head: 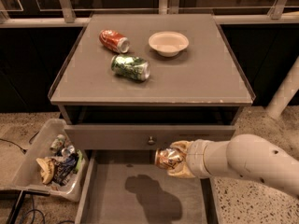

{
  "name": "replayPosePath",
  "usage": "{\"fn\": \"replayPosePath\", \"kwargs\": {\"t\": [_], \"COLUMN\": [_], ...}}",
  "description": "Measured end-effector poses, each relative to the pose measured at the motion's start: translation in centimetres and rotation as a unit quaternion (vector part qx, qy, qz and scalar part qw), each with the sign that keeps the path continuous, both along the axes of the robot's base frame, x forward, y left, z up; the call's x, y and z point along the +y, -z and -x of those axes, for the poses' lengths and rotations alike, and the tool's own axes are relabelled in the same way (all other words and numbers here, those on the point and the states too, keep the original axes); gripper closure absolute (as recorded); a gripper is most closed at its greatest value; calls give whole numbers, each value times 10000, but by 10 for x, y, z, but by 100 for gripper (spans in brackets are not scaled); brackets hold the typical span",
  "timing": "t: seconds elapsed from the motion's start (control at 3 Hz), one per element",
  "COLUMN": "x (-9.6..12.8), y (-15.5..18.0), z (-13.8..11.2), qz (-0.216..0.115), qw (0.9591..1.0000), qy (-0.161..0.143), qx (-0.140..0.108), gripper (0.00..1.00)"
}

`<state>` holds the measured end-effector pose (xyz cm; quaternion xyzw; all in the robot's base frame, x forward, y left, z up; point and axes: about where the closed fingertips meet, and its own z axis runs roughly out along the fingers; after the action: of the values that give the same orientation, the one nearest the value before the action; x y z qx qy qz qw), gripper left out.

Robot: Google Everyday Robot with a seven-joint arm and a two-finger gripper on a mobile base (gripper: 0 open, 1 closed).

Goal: Pick orange can from middle drawer and place on counter

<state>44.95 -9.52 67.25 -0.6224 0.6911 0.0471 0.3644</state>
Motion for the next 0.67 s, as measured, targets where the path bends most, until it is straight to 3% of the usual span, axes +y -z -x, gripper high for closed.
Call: {"fn": "replayPosePath", "kwargs": {"t": [0.33, 0.67], "x": [0, -7], "y": [0, -31], "z": [0, 0], "qz": [1, 161], "qw": [10000, 9995], "qy": [0, 21], "qx": [-1, -287], "gripper": [100, 100]}}
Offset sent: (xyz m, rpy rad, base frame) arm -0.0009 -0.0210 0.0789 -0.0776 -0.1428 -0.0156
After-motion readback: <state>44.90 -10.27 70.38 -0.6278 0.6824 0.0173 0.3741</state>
